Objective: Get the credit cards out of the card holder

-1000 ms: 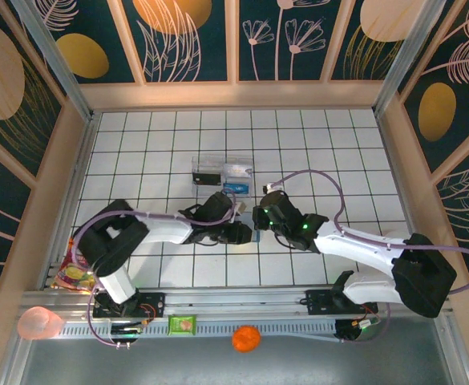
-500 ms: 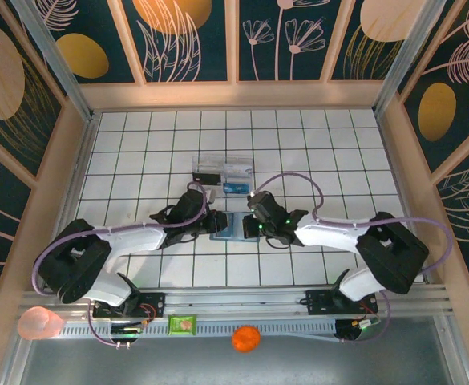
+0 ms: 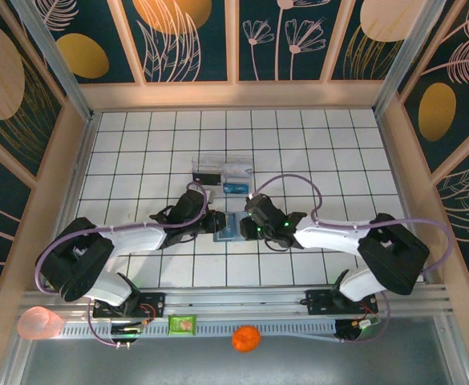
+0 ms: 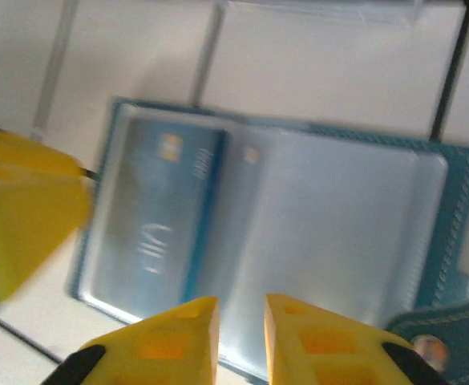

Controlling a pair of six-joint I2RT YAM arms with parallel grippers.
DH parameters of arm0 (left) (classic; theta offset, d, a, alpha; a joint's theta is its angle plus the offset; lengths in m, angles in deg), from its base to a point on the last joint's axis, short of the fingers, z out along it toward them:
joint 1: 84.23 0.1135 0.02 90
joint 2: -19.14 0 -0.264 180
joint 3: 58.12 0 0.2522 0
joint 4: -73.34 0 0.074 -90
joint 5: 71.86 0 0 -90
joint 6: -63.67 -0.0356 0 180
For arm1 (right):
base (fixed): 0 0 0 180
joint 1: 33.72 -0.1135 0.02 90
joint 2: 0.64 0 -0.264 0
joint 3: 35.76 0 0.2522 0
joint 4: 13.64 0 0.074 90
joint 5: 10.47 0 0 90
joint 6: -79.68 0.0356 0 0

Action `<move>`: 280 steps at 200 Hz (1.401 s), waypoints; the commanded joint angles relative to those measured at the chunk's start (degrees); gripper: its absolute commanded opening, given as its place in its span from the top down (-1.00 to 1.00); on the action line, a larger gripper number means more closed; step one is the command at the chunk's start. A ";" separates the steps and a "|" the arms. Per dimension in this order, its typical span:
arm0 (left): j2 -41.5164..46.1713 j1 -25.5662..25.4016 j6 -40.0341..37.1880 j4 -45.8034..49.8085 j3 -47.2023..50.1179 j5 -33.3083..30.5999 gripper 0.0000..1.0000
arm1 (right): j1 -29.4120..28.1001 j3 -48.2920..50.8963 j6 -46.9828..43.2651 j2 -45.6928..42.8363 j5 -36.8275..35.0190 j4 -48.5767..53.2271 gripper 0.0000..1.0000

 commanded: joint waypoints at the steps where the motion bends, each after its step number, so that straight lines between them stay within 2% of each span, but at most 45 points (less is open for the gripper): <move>1: 0.42 0.22 -1.60 -1.75 0.20 0.62 0.49 | 2.09 -3.42 -0.93 1.33 7.55 -4.35 0.47; 33: -1.85 0.23 -0.97 -2.34 0.23 2.38 0.50 | 4.01 -5.12 3.20 7.49 14.54 -6.52 0.36; 60: -2.77 0.24 -1.21 -2.80 0.74 4.29 0.49 | 5.16 -3.74 7.02 8.41 15.90 -9.72 0.33; 82: -3.13 0.18 -1.32 -2.56 1.23 5.29 0.46 | 5.16 -4.06 7.35 8.77 16.43 -10.35 0.33; 105: -4.55 0.24 -1.67 -0.71 1.12 4.85 0.51 | 5.07 -4.58 7.45 9.95 17.13 -10.45 0.34; 143: -5.62 0.23 -1.85 1.14 1.46 2.83 0.61 | 4.59 -5.53 7.81 11.61 17.14 -9.87 0.36; 240: -5.33 0.23 -2.05 1.42 1.35 2.39 0.62 | 4.11 -7.65 8.45 15.70 13.82 -3.43 0.40; 280: -5.93 0.25 -2.10 1.42 1.17 2.33 0.63 | 3.66 -8.19 8.69 15.35 8.79 0.76 0.41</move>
